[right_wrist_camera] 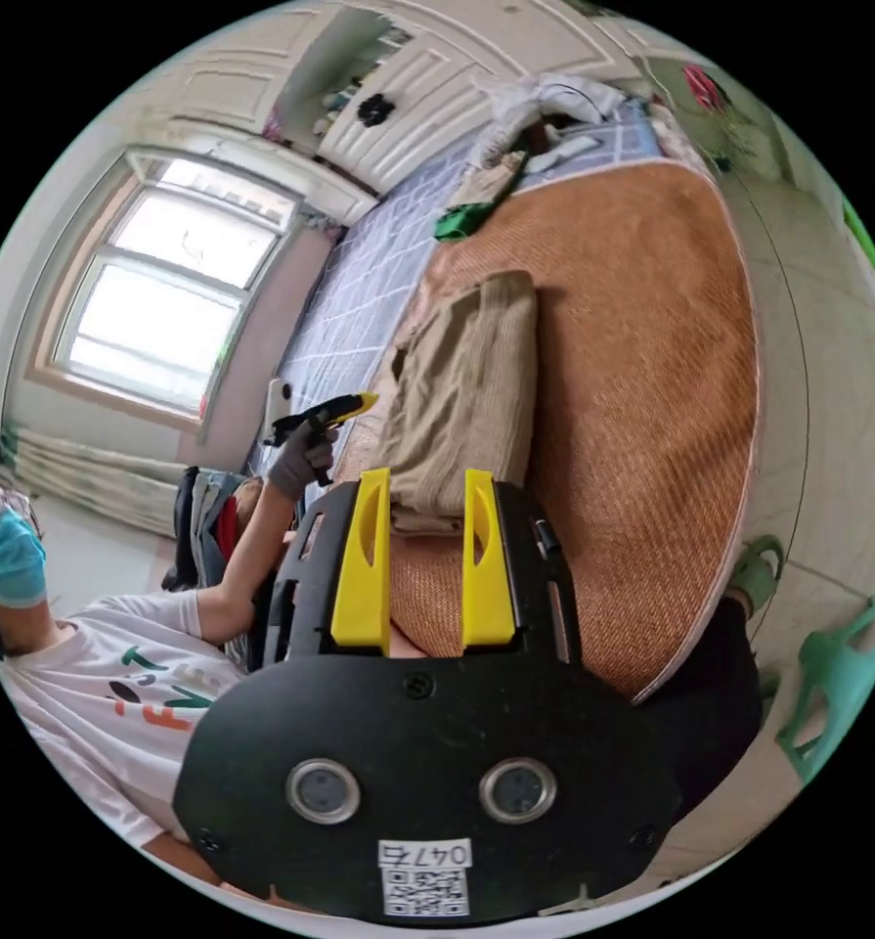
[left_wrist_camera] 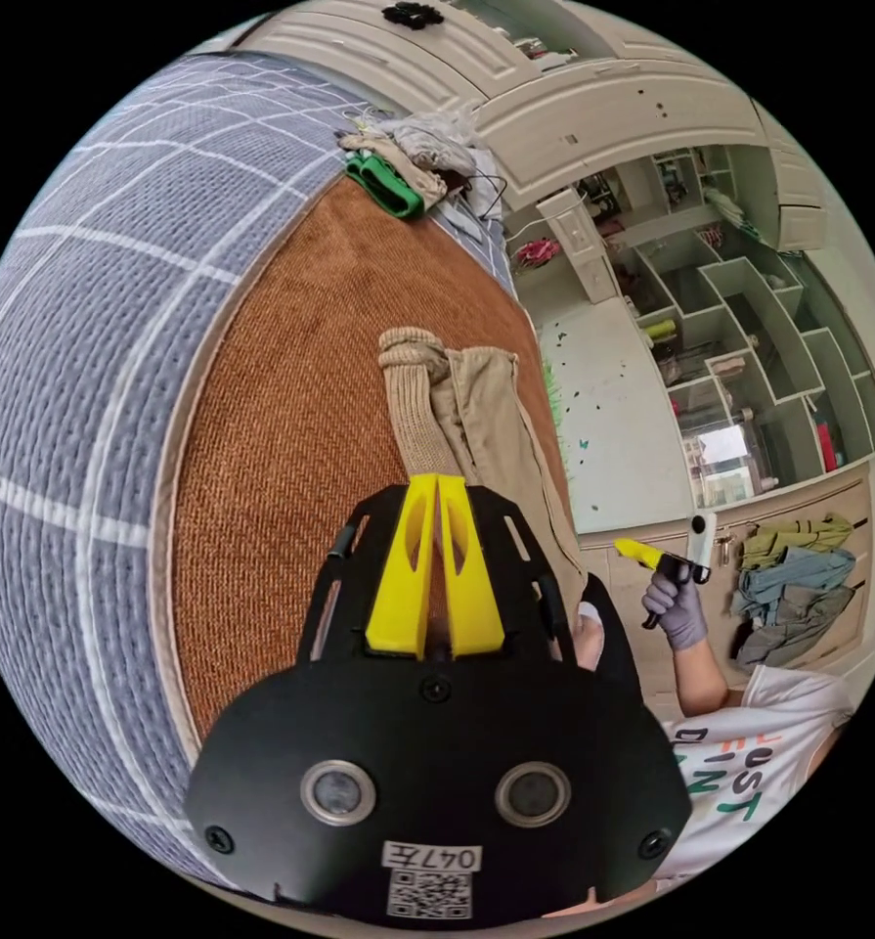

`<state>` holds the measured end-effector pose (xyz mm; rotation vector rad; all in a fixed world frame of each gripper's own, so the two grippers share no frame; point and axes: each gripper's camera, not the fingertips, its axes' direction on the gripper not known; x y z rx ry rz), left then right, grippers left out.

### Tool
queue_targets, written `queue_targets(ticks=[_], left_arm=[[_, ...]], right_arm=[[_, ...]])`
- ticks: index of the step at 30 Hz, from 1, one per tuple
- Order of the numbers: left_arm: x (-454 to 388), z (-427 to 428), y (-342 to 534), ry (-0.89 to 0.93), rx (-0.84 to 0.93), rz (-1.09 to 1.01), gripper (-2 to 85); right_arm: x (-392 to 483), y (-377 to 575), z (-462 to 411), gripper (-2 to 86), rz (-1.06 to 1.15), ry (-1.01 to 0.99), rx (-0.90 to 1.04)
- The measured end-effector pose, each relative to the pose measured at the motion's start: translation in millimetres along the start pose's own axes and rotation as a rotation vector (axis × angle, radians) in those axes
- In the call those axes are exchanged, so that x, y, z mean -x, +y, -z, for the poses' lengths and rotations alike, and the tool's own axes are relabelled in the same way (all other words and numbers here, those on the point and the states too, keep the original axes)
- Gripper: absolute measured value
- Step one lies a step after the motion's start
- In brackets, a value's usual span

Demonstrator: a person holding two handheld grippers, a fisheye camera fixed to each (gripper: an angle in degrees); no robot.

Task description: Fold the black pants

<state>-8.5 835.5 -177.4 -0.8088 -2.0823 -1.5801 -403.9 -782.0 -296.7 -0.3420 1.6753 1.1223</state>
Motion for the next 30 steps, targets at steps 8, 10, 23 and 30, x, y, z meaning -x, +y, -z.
queue_targets(ticks=[8,10,23,30], left_arm=[[-17.0,-1.1,2.0,0.007,0.002,0.015,0.7],[-15.3,-7.5,5.6,0.016,0.002,0.029,3.0],[2.3,-35.7,44.6,0.042,0.038,0.081,4.0],[29.7,-49.2,72.5,0.08,0.047,0.138,5.7]], right_arm=[[40.6,57.0,-33.3,0.0,0.203,-0.087,0.082],[34.2,74.4,-46.6,-0.7,0.191,-0.158,0.101],[73.9,72.3,-8.3,5.7,0.193,0.072,-0.036],[60.9,40.0,16.0,12.6,0.102,0.293,-0.142]])
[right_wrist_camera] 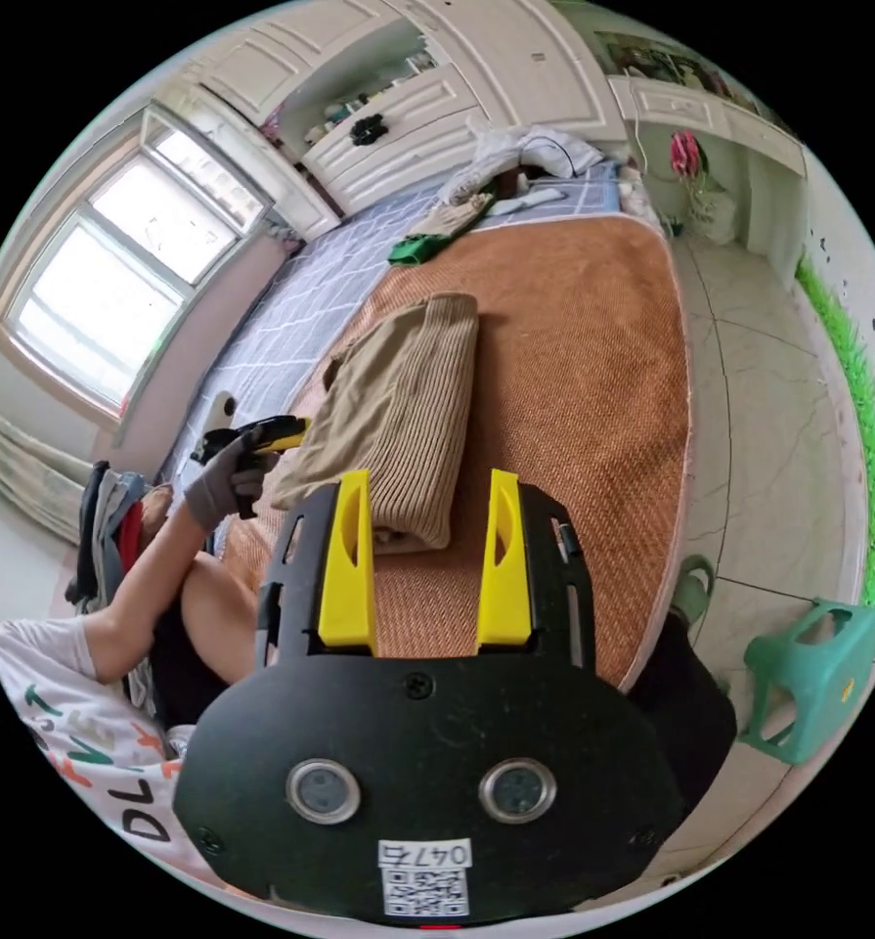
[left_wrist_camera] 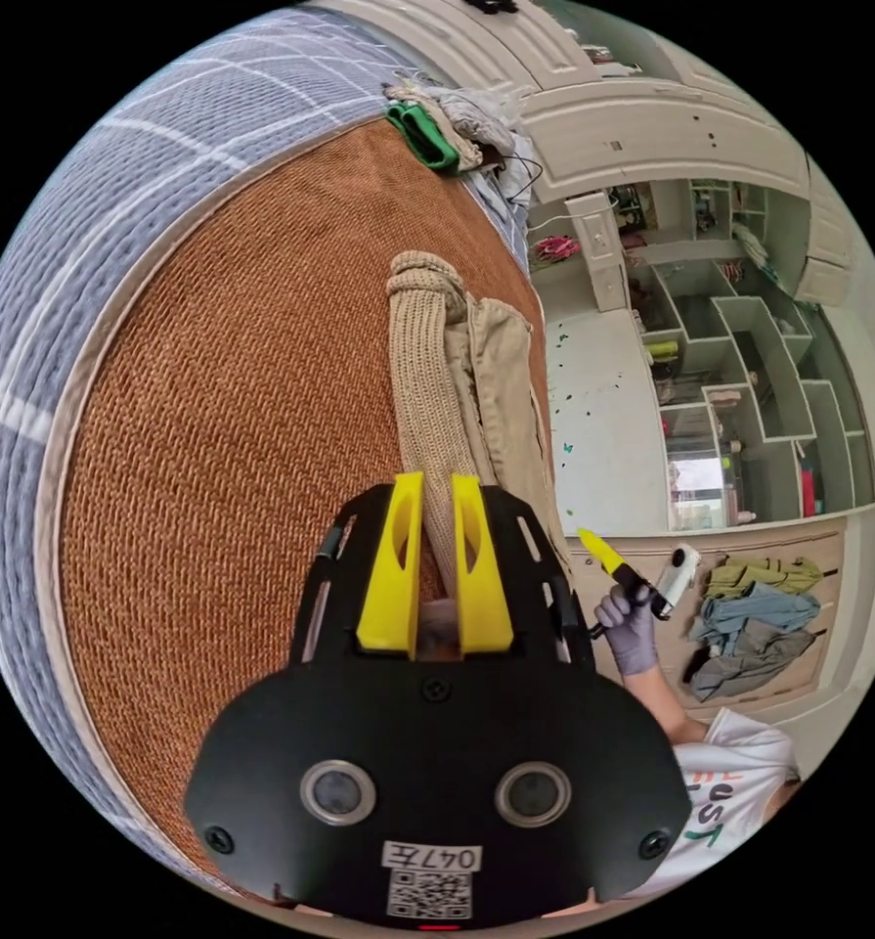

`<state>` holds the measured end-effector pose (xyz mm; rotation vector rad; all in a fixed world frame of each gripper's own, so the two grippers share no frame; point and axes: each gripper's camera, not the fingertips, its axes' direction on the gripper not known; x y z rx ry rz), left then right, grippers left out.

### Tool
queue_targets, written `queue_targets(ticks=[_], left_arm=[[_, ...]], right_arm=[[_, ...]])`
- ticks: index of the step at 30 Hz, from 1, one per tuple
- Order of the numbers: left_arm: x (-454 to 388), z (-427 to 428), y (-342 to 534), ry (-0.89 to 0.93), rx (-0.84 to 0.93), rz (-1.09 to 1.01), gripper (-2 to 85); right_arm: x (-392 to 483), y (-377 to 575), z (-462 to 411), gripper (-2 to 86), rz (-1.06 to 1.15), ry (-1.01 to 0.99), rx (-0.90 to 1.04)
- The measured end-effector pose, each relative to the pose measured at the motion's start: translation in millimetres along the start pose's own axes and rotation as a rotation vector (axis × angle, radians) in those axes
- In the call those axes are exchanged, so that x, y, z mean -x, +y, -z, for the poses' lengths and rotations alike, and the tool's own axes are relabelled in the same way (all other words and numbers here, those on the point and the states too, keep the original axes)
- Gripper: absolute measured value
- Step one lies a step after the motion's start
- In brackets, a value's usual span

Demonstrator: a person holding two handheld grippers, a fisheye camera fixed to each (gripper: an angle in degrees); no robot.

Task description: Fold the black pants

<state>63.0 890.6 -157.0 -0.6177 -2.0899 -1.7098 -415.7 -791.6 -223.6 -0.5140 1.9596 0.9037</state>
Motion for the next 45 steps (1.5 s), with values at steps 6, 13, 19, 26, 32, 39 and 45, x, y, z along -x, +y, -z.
queue_targets(ticks=[6,13,19,26,32,39,45], left_arm=[[47.6,-18.9,34.1,0.17,-0.034,0.067,11.3],[52.2,-54.5,75.2,0.031,-0.018,-0.056,4.8],[0.3,-37.8,133.9,-0.097,-0.154,-0.224,3.9],[0.8,106.6,285.6,-0.275,-0.707,-0.162,2.9],[61.7,202.5,434.1,-0.572,-1.059,0.181,7.7],[134.0,184.0,421.1,-0.555,-0.931,0.237,12.4],[148.4,110.2,330.6,-0.44,-0.706,-0.092,-0.2]], right_arm=[[-11.2,-32.3,-40.3,10.2,-0.141,-0.124,0.078],[49.3,-43.9,-58.4,2.0,-0.081,-0.107,0.199],[170.7,-79.0,-47.4,1.5,0.289,0.229,0.189],[321.2,-138.2,-62.6,1.6,0.618,0.162,0.038],[420.3,-179.5,-122.4,4.2,0.76,-0.161,0.058],[361.7,-208.8,-171.4,7.0,0.565,-0.156,0.044],[261.5,-286.1,-153.7,7.6,0.519,0.211,-0.242]])
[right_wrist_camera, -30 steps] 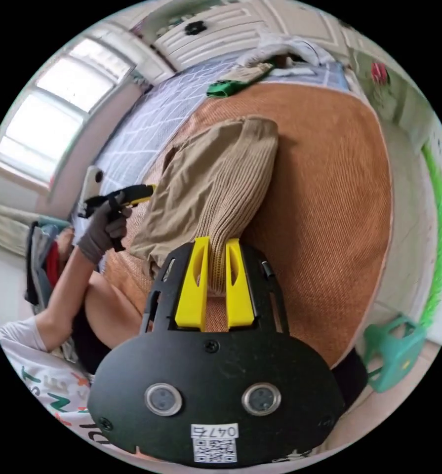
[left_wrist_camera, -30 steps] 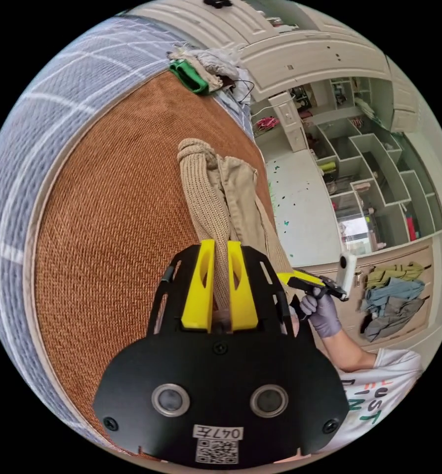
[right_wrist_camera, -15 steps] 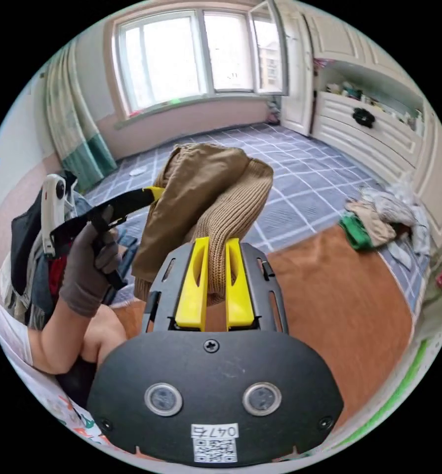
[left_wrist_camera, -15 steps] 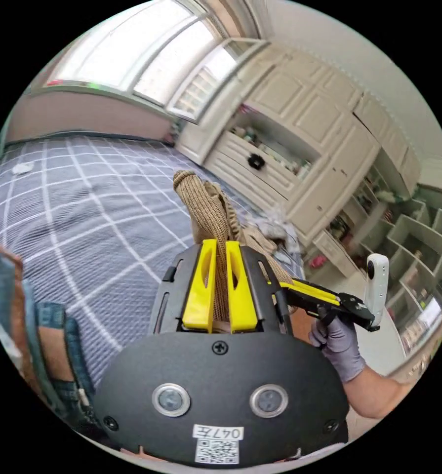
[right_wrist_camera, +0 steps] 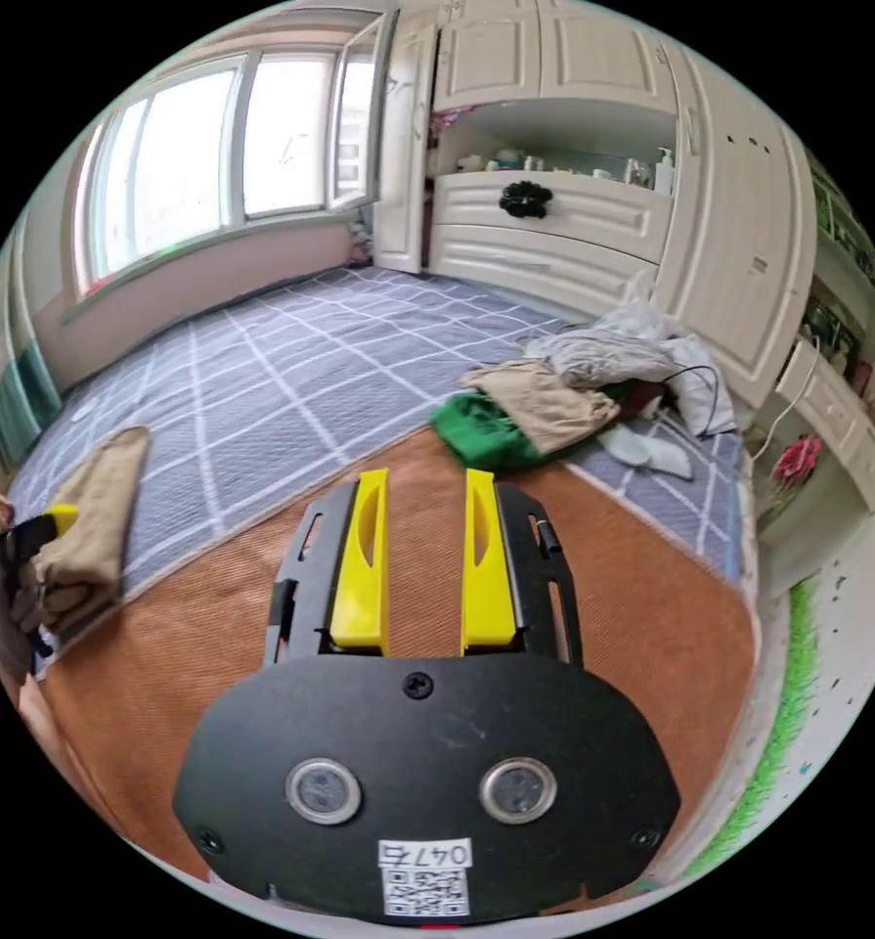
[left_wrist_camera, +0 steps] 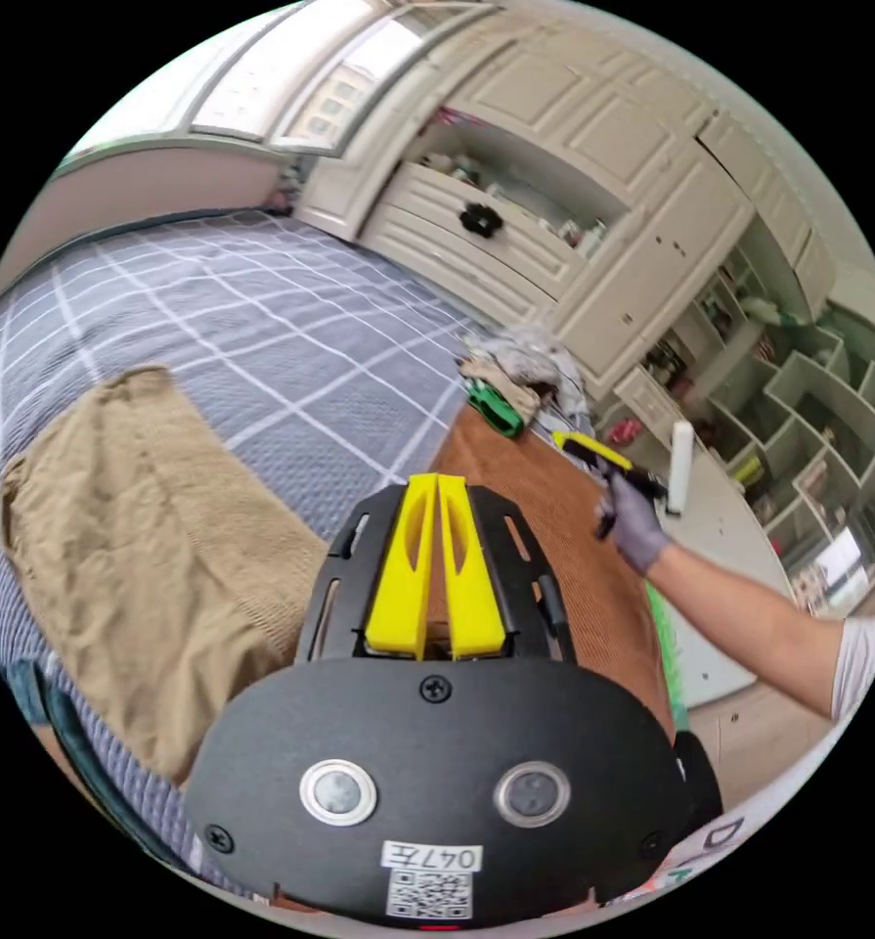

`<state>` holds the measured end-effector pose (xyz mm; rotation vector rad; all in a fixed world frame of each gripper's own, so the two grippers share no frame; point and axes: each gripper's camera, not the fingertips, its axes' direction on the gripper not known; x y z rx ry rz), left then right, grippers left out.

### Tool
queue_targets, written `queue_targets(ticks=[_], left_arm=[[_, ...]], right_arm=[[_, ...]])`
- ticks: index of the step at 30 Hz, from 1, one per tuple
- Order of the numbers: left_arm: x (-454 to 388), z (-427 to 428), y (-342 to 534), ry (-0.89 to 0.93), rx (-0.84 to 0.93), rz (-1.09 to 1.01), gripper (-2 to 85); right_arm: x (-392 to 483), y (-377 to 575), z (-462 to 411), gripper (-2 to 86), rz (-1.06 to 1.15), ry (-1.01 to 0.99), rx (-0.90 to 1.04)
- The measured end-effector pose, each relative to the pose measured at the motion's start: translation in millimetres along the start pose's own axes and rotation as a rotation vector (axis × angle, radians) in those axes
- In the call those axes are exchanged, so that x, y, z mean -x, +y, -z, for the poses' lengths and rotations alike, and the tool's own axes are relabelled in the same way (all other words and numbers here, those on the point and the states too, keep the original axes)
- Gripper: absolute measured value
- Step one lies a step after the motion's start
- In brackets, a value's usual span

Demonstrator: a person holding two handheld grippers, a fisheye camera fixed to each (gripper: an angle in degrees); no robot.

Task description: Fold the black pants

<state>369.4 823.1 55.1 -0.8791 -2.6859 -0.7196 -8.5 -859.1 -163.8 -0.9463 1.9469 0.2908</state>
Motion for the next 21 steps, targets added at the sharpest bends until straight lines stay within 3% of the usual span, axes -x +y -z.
queue_targets(ticks=[5,12,16,21], left_arm=[[32.8,-70.2,-10.2,0.121,0.209,-0.118,-0.9],[134.5,-98.7,-27.6,0.215,0.336,0.049,-1.0],[157.2,-100.3,-46.6,0.228,0.416,0.023,-1.0],[173.1,-72.9,-75.1,0.245,0.443,-0.021,-1.0]], right_arm=[[-53.4,-61.9,-71.6,7.1,0.149,0.198,0.119],[-60.0,-93.5,-160.4,4.2,0.255,0.27,0.307],[-54.6,-87.0,-180.6,0.4,0.303,0.498,0.322],[-63.6,-83.1,-165.7,-0.4,0.257,0.386,0.332]])
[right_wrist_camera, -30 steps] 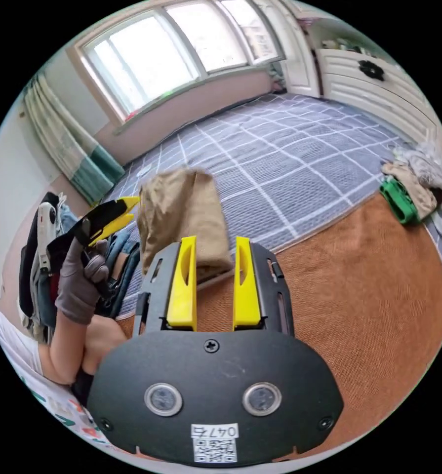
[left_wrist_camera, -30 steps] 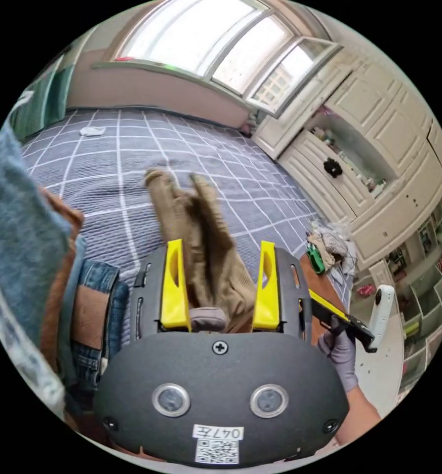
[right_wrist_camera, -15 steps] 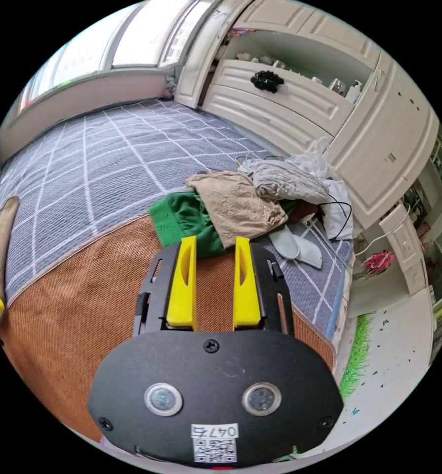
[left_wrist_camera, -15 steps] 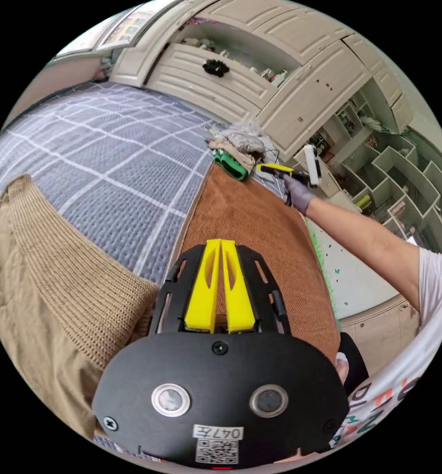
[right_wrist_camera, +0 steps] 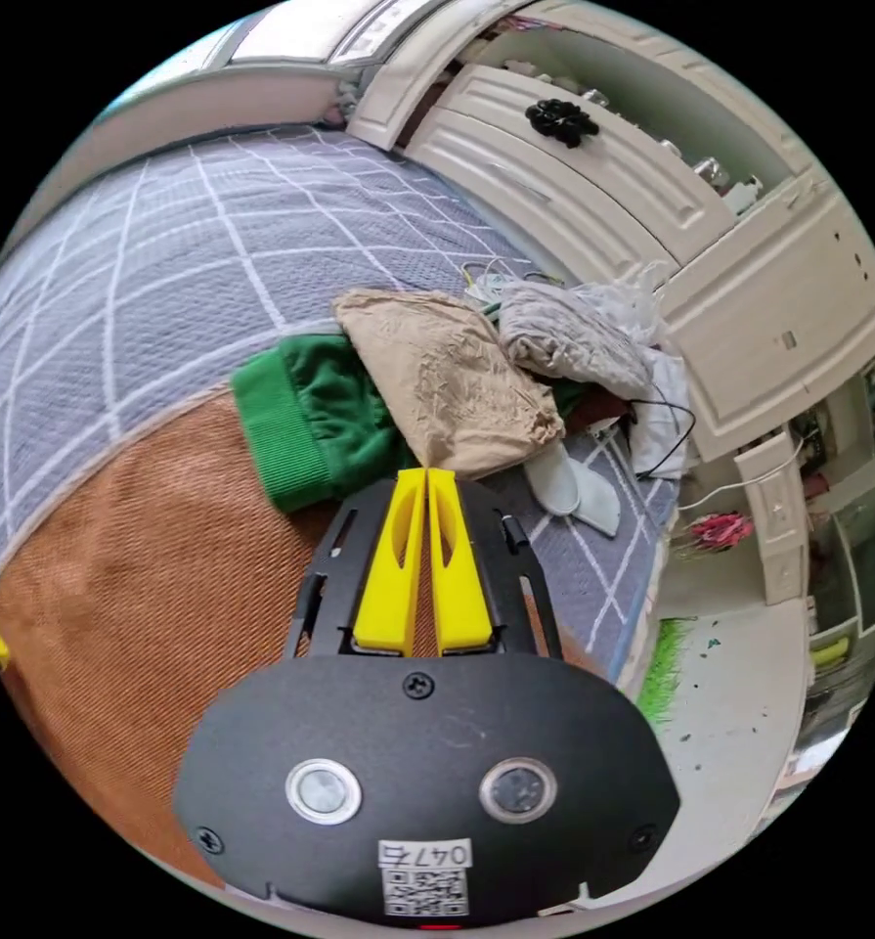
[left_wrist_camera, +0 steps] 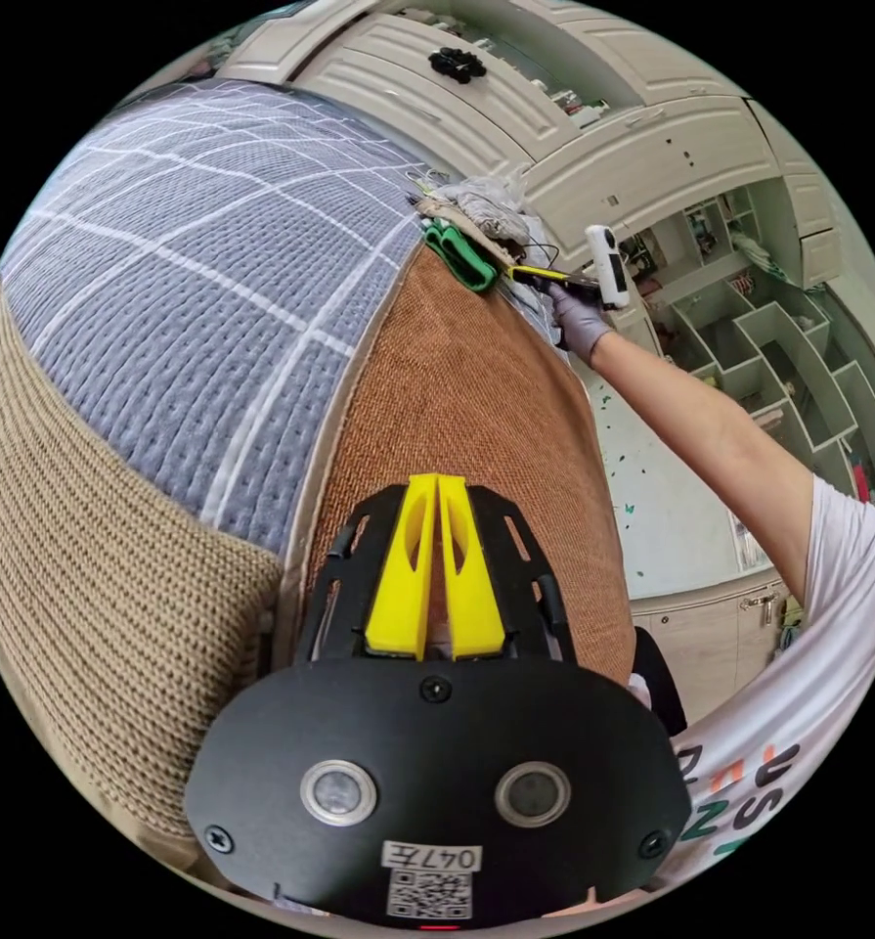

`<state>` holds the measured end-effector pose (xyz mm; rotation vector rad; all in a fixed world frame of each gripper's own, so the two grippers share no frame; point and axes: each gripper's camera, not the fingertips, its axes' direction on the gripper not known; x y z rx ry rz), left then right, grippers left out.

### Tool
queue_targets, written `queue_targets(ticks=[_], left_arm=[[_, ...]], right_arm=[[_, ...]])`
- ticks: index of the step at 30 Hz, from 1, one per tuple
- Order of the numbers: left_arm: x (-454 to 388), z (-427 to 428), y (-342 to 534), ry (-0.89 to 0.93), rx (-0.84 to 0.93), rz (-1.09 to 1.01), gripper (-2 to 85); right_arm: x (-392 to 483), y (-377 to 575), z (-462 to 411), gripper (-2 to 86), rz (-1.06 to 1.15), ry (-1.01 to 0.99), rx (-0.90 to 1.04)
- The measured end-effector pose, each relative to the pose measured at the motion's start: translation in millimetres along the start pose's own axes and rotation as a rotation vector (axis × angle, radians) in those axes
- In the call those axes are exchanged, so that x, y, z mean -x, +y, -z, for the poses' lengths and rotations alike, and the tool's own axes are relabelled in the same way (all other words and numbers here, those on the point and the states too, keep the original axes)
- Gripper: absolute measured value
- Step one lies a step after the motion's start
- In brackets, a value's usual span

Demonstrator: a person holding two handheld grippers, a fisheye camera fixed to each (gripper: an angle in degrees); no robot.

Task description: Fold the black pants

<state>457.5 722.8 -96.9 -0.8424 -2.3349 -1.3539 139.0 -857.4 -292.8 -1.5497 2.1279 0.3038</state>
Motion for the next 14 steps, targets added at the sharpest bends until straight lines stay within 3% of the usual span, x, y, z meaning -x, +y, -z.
queue_targets(ticks=[3,9,11,14], left_arm=[[12.2,39.6,-6.3,-0.013,-0.029,0.014,-1.0],[35.6,125.8,-12.8,-0.026,-0.093,0.1,-1.0],[28.6,162.8,-14.4,-0.031,-0.124,0.079,-1.0],[10.4,202.2,-17.6,-0.029,-0.133,0.032,-1.0]], right_arm=[[-2.3,34.8,26.9,-0.3,-0.046,-0.205,-0.022],[68.7,193.1,126.0,4.4,0.167,-0.518,0.001],[86.0,270.4,165.8,13.1,0.074,-0.696,-0.042],[93.7,353.1,194.0,10.8,-0.073,-0.853,-0.009]])
